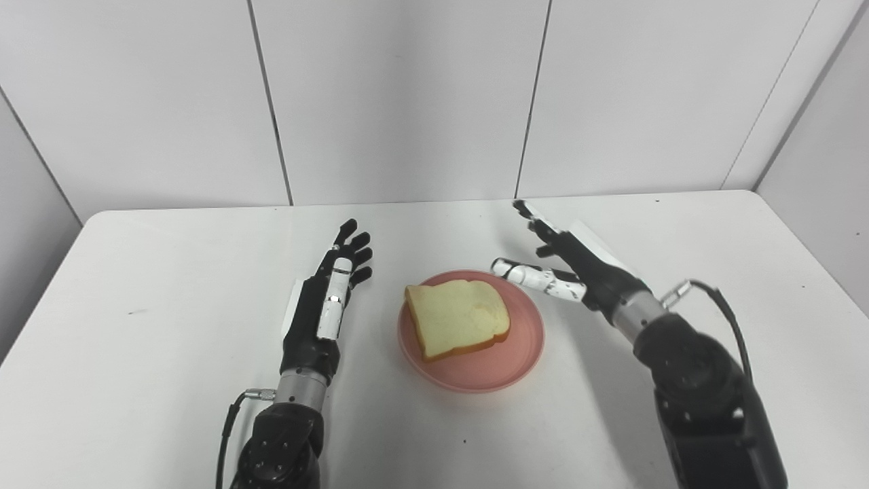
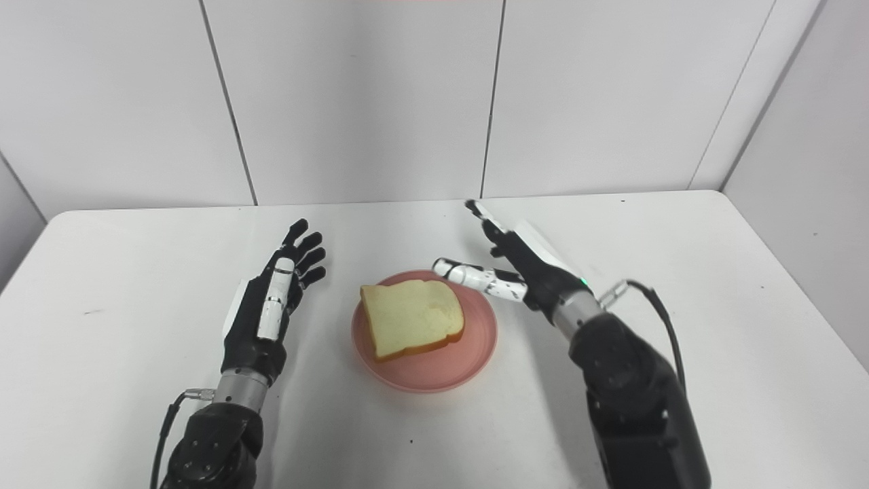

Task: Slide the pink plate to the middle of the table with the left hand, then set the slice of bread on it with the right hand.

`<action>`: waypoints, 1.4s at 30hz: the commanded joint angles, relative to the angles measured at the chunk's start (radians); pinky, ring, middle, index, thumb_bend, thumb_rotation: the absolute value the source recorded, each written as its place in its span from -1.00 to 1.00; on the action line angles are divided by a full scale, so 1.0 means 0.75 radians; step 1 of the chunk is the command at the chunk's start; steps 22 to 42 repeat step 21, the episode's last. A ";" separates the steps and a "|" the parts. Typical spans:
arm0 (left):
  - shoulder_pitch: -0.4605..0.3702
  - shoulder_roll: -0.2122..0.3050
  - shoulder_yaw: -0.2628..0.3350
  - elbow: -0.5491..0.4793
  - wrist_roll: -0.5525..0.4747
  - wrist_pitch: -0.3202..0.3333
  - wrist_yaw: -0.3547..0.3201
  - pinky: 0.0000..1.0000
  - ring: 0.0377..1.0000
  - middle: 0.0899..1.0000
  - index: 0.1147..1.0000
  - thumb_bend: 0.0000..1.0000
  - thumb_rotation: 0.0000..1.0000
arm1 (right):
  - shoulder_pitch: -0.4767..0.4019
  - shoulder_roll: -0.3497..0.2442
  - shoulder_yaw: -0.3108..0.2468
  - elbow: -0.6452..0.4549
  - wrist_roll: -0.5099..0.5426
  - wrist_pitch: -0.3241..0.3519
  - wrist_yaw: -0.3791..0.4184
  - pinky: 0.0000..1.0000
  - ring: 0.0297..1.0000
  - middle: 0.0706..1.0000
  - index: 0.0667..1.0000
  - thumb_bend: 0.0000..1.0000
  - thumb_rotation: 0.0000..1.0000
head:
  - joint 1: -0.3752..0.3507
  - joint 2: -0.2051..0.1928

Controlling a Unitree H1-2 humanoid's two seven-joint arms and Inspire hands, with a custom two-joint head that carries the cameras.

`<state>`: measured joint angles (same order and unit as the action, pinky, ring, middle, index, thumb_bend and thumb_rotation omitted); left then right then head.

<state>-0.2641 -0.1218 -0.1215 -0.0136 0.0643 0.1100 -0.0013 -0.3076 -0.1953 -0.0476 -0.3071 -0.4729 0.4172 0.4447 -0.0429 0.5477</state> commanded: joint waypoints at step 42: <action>-0.011 0.011 0.001 0.001 0.010 -0.117 -0.006 0.72 0.80 0.83 0.81 -0.14 1.00 | 0.150 0.331 -0.100 0.195 0.567 -0.564 -0.583 1.00 1.00 1.00 1.00 0.24 1.00 | -0.008 -0.016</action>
